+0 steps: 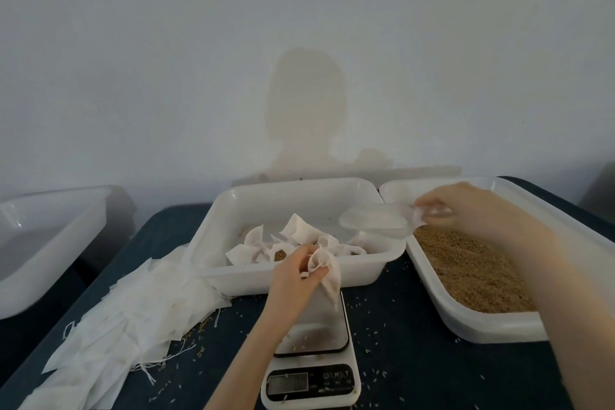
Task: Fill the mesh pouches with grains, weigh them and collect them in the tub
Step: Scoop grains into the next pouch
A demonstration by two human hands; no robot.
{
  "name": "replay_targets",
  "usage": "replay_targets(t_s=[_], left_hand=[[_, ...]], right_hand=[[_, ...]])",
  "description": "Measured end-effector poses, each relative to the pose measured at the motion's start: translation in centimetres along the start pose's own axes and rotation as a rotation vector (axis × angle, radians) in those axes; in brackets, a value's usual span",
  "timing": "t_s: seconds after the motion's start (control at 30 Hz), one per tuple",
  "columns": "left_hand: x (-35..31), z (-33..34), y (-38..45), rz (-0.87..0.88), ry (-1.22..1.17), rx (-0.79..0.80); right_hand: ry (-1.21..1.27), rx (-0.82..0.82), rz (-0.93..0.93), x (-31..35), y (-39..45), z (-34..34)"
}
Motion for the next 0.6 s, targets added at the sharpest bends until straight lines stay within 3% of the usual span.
replay_targets(t_s=[0.17,0.33,0.43,0.6], left_hand=[[3.1,2.2,-1.2,-0.102,0.273,0.129],[4.2,2.0,-1.4,-0.086,0.623,0.273],[4.7,1.1,-2.1,-0.014,0.480,0.201],[5.8,-0.8,-3.4,-0.015,0.107,0.230]], right_hand=[[0.080,-0.038,0.236,-6.7,-1.0,2.7],[-0.016,0.065,0.347,-9.6,-0.4,7.3],[-0.058,0.141,0.378,-10.4,-0.2,9.4],[-0.175,0.289,0.394,-10.2,-0.6,11.4]])
Point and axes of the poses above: each hand's wrist, its own y-axis towards the middle knuckle, its own z-axis out of the palm, x = y × z, the point moved 7 cm from there along y, towards the middle knuckle
